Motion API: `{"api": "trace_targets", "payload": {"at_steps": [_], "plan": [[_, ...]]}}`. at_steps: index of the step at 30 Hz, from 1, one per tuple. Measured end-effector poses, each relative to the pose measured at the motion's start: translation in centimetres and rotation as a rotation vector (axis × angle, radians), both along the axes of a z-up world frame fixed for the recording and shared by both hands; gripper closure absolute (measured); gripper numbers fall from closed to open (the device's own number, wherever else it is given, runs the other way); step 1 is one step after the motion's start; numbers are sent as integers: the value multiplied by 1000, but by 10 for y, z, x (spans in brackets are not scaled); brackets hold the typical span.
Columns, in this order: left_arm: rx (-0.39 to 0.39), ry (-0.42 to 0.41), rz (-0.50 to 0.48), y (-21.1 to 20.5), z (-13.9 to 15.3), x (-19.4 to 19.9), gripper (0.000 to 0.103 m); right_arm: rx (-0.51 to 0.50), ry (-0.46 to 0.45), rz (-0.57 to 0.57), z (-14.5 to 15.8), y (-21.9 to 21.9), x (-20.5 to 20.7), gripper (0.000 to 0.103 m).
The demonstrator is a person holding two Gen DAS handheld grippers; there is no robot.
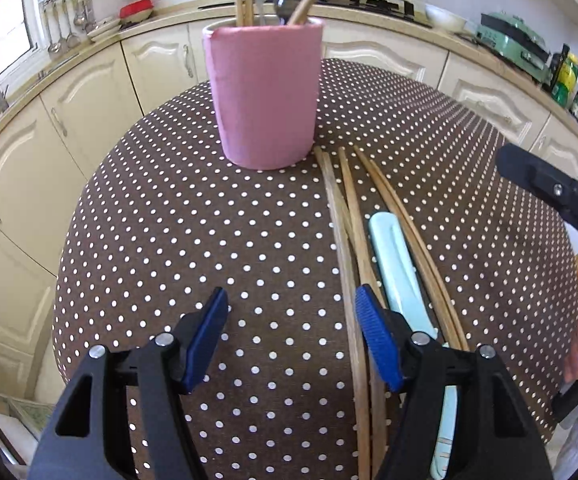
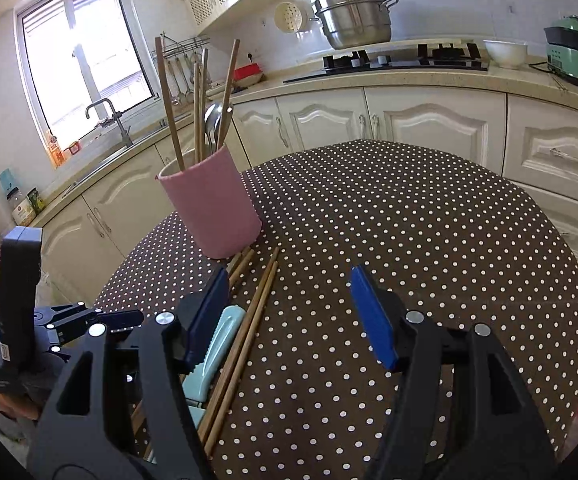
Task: Organize utensils
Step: 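Grasp a wooden chopstick with the left gripper while the right gripper grasps another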
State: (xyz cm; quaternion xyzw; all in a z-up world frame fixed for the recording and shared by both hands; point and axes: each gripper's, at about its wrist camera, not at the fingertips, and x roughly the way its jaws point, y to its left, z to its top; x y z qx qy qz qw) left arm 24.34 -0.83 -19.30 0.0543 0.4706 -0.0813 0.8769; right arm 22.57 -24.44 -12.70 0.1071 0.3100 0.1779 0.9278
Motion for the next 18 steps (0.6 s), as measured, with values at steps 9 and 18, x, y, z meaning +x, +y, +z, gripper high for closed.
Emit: {"api": "trace_targets", "payload": {"at_steps": [9,18], "plan": [[57,5,12,-16,-2,25,38,-54,66,25,-8,9,10,40],[24,-20,23,-14,-4,36,62,-258,153,65,-24,37,19,39]]}}
